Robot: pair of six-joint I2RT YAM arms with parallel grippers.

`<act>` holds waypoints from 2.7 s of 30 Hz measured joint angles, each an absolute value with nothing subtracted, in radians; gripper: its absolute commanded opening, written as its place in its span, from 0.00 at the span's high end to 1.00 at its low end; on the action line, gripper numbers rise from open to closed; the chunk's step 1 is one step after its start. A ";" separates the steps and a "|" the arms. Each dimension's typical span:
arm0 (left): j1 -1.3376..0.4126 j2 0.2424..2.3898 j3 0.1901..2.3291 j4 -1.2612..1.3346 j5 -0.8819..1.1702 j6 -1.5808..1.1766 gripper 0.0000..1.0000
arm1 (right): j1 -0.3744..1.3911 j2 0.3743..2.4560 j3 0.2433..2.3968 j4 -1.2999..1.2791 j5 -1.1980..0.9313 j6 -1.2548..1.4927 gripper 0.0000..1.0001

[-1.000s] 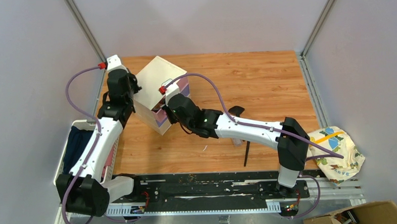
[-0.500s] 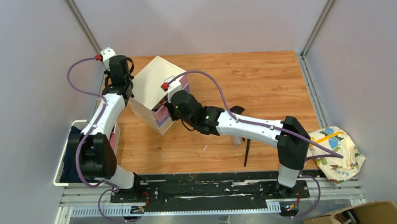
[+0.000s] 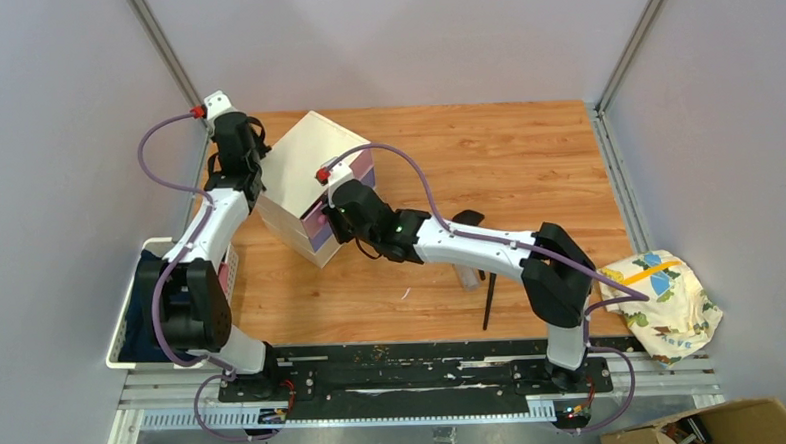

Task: Organize the makeup
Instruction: Close the drawer in the storage box.

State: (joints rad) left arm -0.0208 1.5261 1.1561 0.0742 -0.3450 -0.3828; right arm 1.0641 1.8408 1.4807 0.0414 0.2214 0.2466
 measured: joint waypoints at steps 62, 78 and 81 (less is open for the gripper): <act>-0.025 1.435 1.086 0.112 -0.144 -0.356 1.00 | 1.064 1.777 1.482 0.007 0.076 0.327 0.60; -0.025 1.435 1.086 0.112 -0.142 -0.355 1.00 | 1.018 1.729 1.233 0.278 -0.044 0.367 0.59; -0.025 1.435 1.086 0.112 -0.142 -0.355 1.00 | 1.001 1.679 1.152 0.368 -0.107 0.394 0.59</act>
